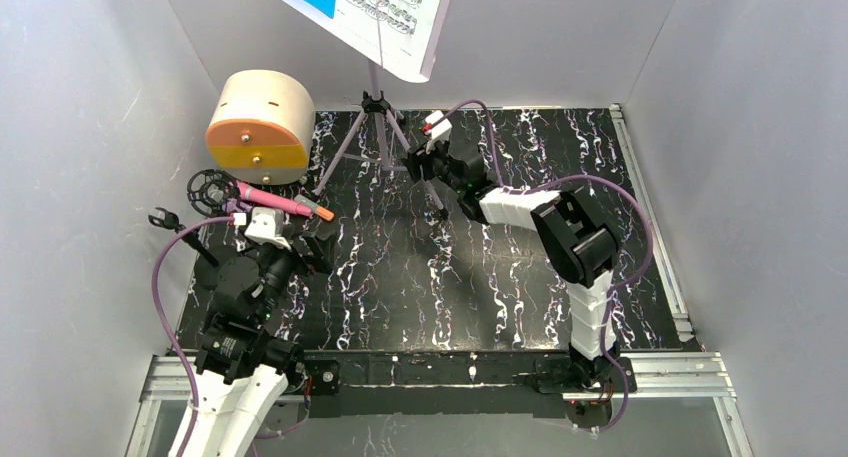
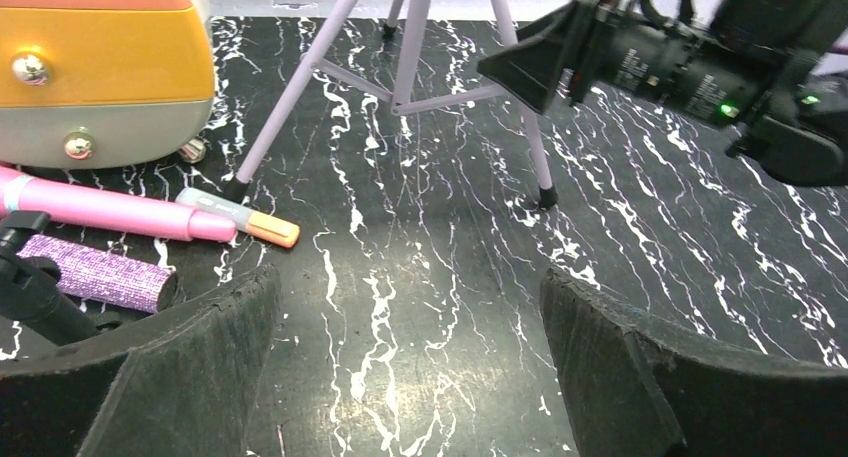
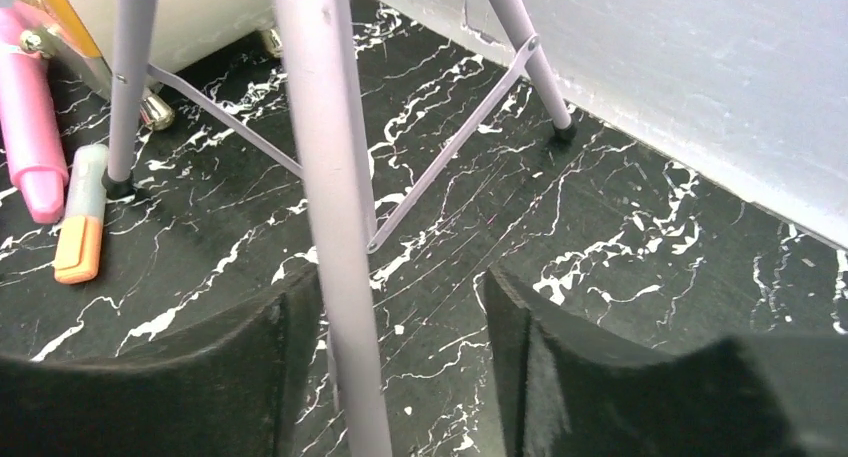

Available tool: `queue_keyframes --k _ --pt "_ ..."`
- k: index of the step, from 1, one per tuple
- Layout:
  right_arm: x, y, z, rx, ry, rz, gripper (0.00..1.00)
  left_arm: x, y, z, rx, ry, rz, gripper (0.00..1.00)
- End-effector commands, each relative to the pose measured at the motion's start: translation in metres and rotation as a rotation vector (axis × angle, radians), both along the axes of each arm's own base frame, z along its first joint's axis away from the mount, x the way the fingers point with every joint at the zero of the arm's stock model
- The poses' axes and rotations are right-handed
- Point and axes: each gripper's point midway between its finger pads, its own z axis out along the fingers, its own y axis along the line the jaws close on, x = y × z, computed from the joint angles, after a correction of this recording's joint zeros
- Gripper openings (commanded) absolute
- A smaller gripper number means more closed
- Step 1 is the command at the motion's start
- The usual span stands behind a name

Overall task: Pack up the instrument practice props
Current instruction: Move the music stand to the center of the board.

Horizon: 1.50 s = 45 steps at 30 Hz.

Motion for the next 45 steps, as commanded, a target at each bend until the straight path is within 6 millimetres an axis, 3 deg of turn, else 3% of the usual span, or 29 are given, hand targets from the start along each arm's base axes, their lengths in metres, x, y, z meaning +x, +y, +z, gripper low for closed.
queue_keyframes --k 1,7,12,25,31,38,45 --pt "0.016 0.012 0.017 0.035 -0.028 0.042 0.61 -0.005 -0.011 0.004 0.014 -0.011 -0.070 0.98" --pt "0.015 0.002 0.007 0.017 -0.017 0.081 0.28 -0.005 -0.010 0.004 0.024 -0.013 -0.065 0.98" --pt "0.005 -0.031 0.011 0.029 -0.020 0.086 0.01 -0.005 -0.011 0.003 0.030 -0.009 -0.073 0.98" --pt "-0.043 -0.109 -0.008 -0.074 0.016 0.162 0.01 -0.006 -0.026 0.001 0.034 -0.001 -0.162 0.98" --pt "-0.075 -0.142 -0.005 -0.101 -0.003 0.167 0.01 0.002 -0.030 0.001 0.018 0.011 -0.161 0.98" --pt "-0.116 -0.153 -0.009 -0.130 0.017 0.214 0.01 0.023 -0.061 0.015 -0.058 0.025 -0.269 0.98" --pt "-0.145 -0.144 -0.013 -0.088 0.079 0.325 0.01 0.036 -0.091 0.043 -0.123 -0.006 -0.404 0.97"
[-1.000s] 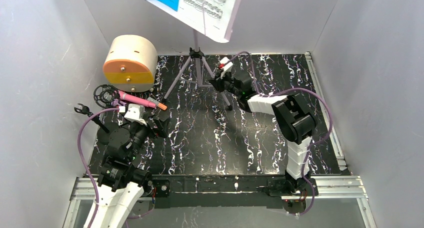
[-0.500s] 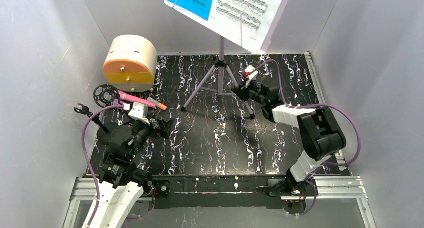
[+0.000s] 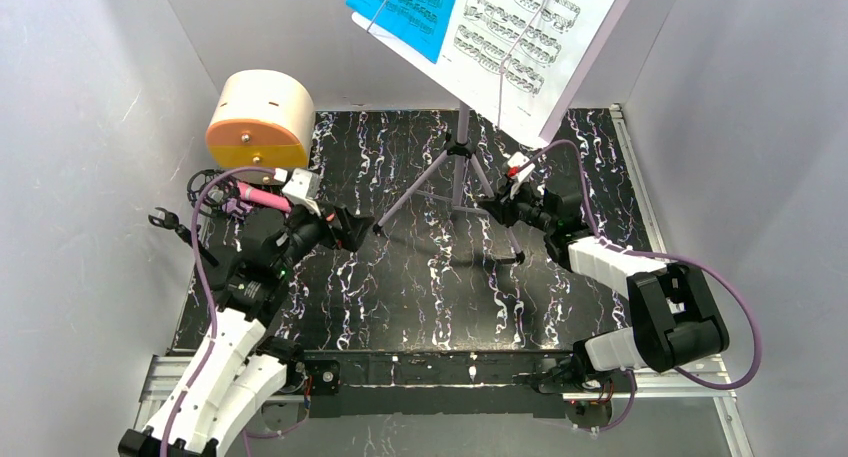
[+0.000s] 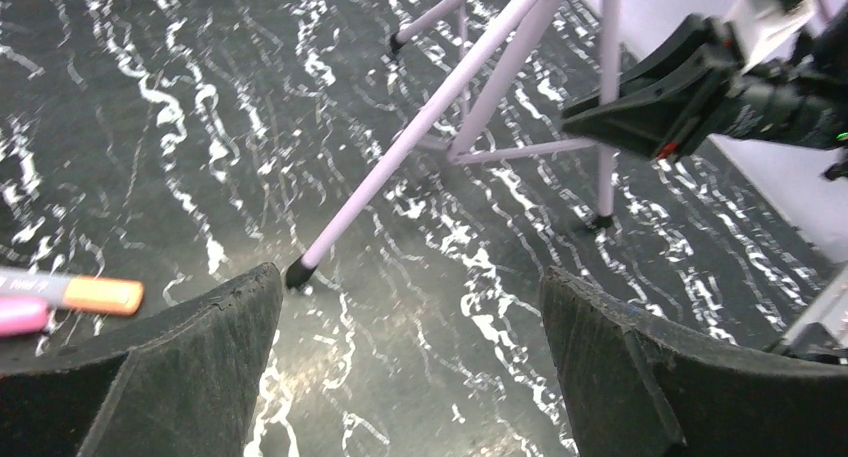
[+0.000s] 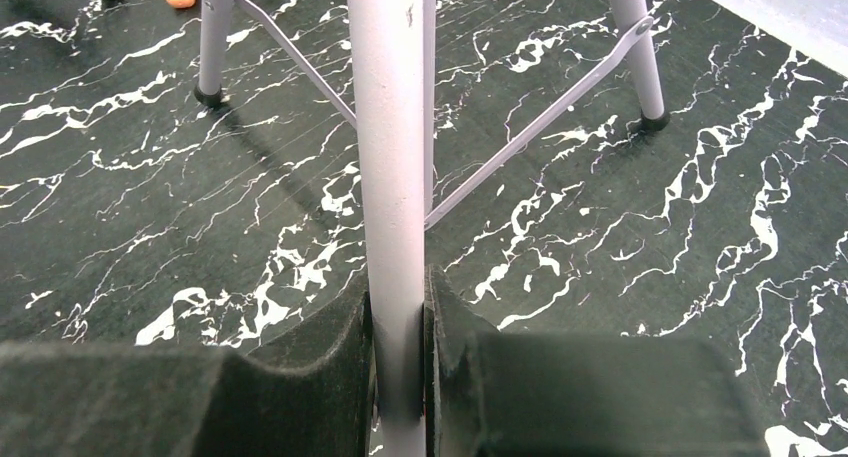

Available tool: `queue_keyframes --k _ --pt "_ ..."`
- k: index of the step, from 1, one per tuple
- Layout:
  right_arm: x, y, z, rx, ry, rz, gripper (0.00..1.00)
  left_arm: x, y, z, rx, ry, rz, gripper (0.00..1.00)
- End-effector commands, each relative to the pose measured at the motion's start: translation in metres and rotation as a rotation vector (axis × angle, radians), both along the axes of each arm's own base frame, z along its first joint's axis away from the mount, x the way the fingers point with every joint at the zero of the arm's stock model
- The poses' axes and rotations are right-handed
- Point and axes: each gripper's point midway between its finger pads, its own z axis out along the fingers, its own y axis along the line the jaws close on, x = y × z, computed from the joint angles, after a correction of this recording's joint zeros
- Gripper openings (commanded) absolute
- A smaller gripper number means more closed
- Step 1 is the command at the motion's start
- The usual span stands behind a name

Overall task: Pack up the instrument practice props
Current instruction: Move the music stand to the center of the board.

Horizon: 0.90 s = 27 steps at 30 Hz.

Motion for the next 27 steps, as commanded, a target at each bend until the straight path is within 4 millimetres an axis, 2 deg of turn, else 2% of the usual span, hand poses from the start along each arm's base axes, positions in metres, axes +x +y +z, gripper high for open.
queue_keyframes --k 1,6,13,17,22,25,27 --pt "-0.030 0.019 0.008 0.022 -0.011 0.186 0.01 0.003 -0.028 0.053 -0.111 -0.112 -0.131 0.97" --pt "-0.045 0.034 0.010 0.033 0.004 0.270 0.01 0.013 -0.048 0.061 -0.177 -0.093 -0.210 0.95" --pt "-0.060 0.054 0.015 0.059 0.027 0.373 0.01 0.024 -0.062 0.079 -0.187 -0.126 -0.265 0.94" --pt "-0.062 0.064 0.014 0.057 0.036 0.401 0.01 0.022 -0.067 0.089 -0.178 -0.168 -0.290 0.92" --pt "-0.054 0.074 0.015 0.046 0.058 0.404 0.01 0.017 -0.062 0.108 -0.186 -0.226 -0.264 0.91" --pt "-0.043 0.075 0.024 0.057 0.079 0.354 0.14 0.010 -0.061 0.124 -0.223 -0.243 -0.263 0.89" --pt "-0.039 0.072 0.033 0.065 0.078 0.310 0.29 0.004 -0.060 0.137 -0.244 -0.261 -0.265 0.87"
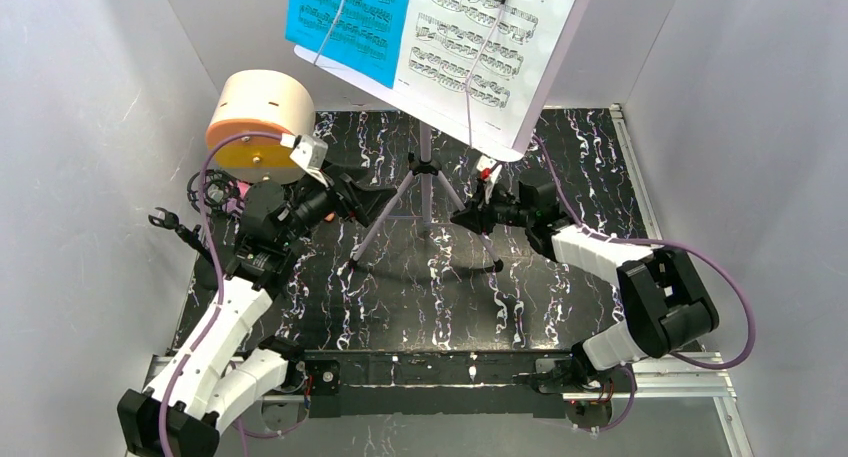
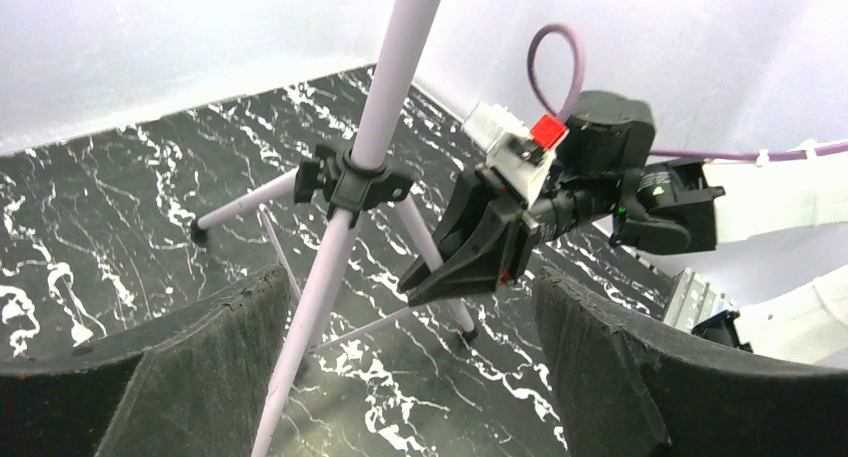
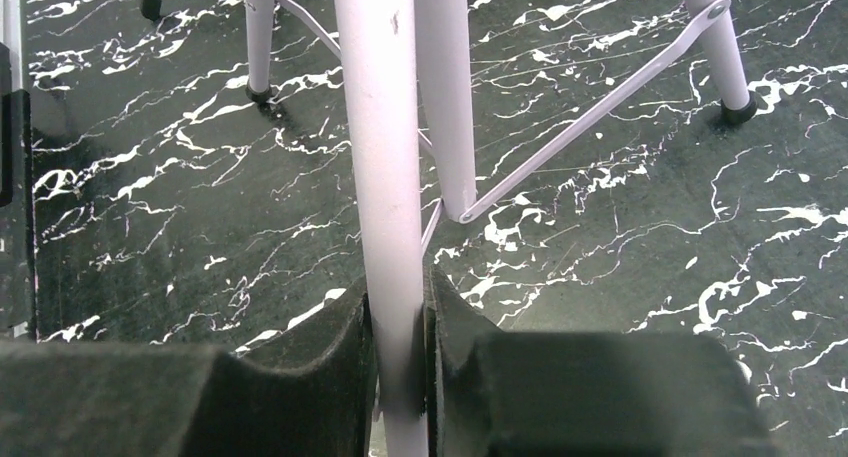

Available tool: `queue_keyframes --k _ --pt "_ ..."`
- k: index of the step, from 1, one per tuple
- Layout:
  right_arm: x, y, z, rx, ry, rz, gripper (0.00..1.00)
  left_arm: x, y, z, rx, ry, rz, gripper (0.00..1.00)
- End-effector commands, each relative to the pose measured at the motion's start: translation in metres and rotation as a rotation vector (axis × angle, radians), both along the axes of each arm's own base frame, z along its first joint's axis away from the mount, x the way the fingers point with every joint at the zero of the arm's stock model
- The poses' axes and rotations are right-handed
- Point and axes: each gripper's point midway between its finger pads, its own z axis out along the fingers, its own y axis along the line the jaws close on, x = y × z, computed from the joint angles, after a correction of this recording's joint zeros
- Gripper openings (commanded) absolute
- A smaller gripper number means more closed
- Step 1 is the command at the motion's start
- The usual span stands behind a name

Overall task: Pack up the instrument practice props
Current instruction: Move the music stand to the center of the board, then pick up the sheet music from the music stand.

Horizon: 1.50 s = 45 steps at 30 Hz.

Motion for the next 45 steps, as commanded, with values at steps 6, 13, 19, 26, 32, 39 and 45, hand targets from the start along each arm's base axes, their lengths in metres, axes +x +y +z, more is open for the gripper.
queue_keyframes --k 6,13,19,26,32,39,45 --pt "0.011 -0.022 0.067 0.085 -0.073 -0.238 0.77 -0.032 0.008 0.087 -0.121 -0.094 -0.002 0.87" --pt "-0.002 -0.066 0.119 0.182 -0.005 -0.498 0.98 -0.062 0.004 0.140 -0.179 -0.031 -0.095 0.86" --pt "-0.012 -0.105 0.153 0.222 0.235 -0.782 0.99 -0.068 0.000 0.170 -0.173 0.014 -0.135 0.84" --pt "-0.050 -0.123 0.234 0.384 0.203 -0.780 0.99 -0.056 -0.008 0.203 -0.228 0.012 -0.156 0.81" --pt "-0.082 -0.111 0.309 0.439 0.115 -0.597 0.99 -0.048 -0.017 0.238 -0.306 -0.008 -0.194 0.76" --pt "-0.108 -0.111 0.376 0.496 0.006 -0.488 0.99 -0.043 -0.036 0.267 -0.372 -0.034 -0.254 0.71" --pt "-0.108 -0.101 0.403 0.515 -0.031 -0.426 0.99 -0.051 -0.070 0.274 -0.377 -0.043 -0.314 0.70"
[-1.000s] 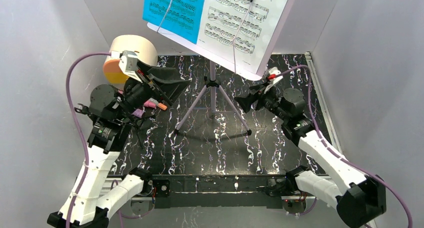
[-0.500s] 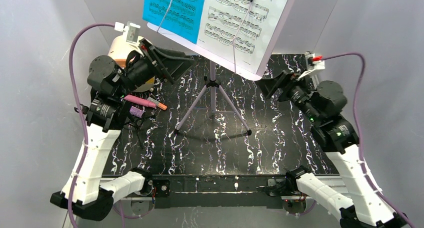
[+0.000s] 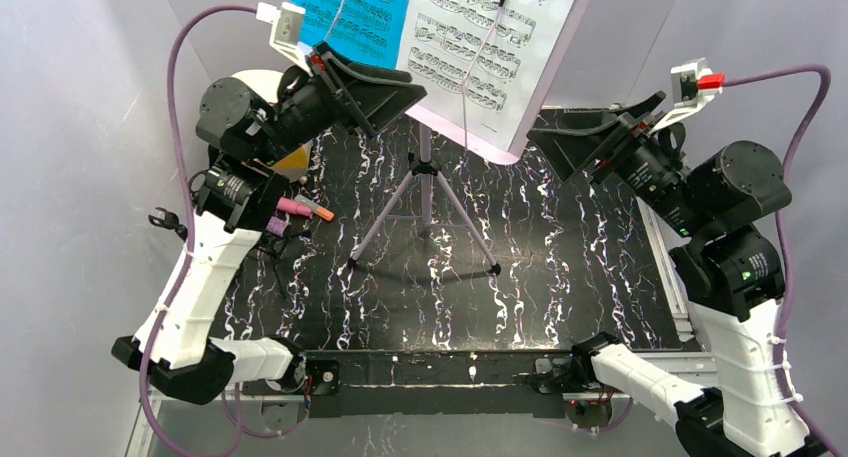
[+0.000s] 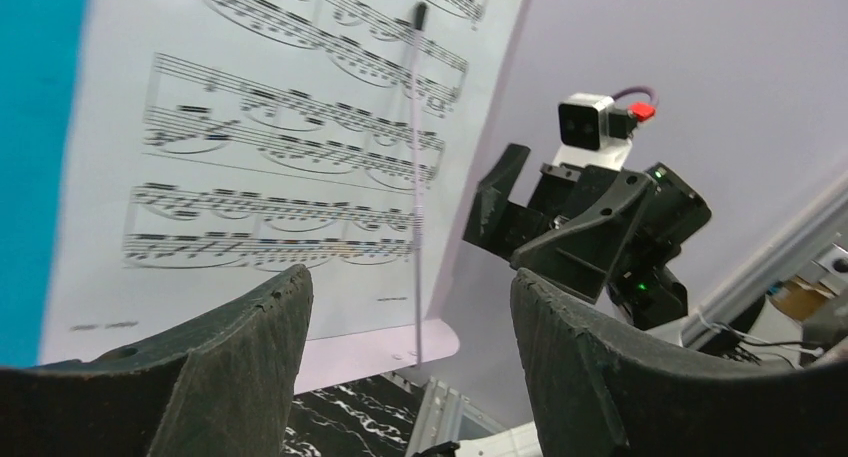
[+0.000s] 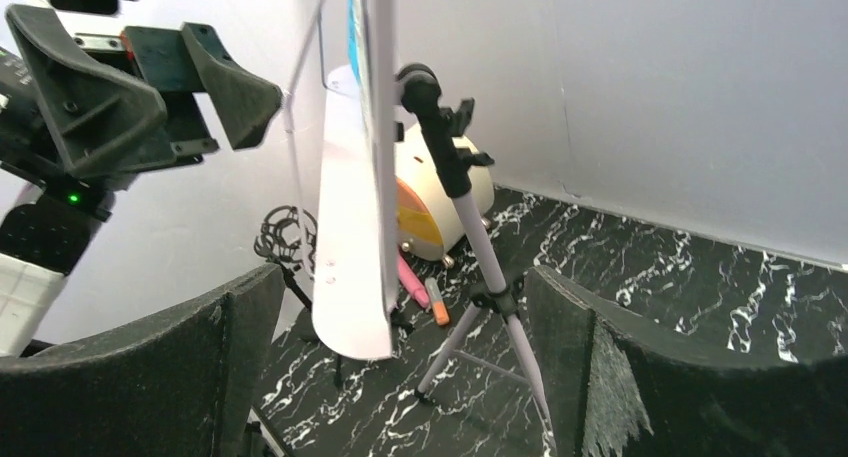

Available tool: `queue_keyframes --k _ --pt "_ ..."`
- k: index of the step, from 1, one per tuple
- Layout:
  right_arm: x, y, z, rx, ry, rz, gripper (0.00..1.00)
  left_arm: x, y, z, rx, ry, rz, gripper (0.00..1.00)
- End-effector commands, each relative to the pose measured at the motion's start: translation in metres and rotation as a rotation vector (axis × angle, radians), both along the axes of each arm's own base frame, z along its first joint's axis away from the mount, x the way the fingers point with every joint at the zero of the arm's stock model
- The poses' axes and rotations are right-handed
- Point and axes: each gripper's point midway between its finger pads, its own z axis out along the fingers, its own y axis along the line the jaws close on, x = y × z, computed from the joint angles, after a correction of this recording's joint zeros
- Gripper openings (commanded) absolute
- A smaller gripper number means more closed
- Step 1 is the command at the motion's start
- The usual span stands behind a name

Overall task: Pack up the instrument practice props
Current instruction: Pick up the sheet music from the music stand.

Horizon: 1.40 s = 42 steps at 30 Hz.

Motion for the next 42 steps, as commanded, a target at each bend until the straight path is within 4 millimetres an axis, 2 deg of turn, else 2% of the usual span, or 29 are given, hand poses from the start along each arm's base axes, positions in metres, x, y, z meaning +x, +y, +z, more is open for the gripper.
queue_keyframes --k 1,8,18,30,36,42 --pt "-0.007 0.011 0.023 -0.003 -0.064 0.078 0.99 -0.014 -0.017 0.021 -0.036 -0.061 -0.023 0.70" --pt "0.011 0.016 0.046 0.035 -0.110 0.052 0.99 -0.010 -0.050 0.022 -0.030 -0.075 -0.028 0.67" --pt "0.027 0.021 0.059 0.043 -0.131 0.038 0.99 -0.009 -0.071 0.021 -0.018 -0.099 -0.012 0.57" --pt "0.029 0.019 0.061 0.025 -0.155 0.022 0.99 -0.004 -0.087 0.023 -0.001 -0.148 0.051 0.45" --pt "0.030 0.018 0.062 0.021 -0.175 0.012 0.99 0.002 -0.085 0.028 -0.011 -0.169 0.123 0.44" --pt "0.035 0.020 0.060 0.023 -0.179 0.008 0.99 0.010 -0.080 0.032 -0.021 -0.176 0.184 0.36"
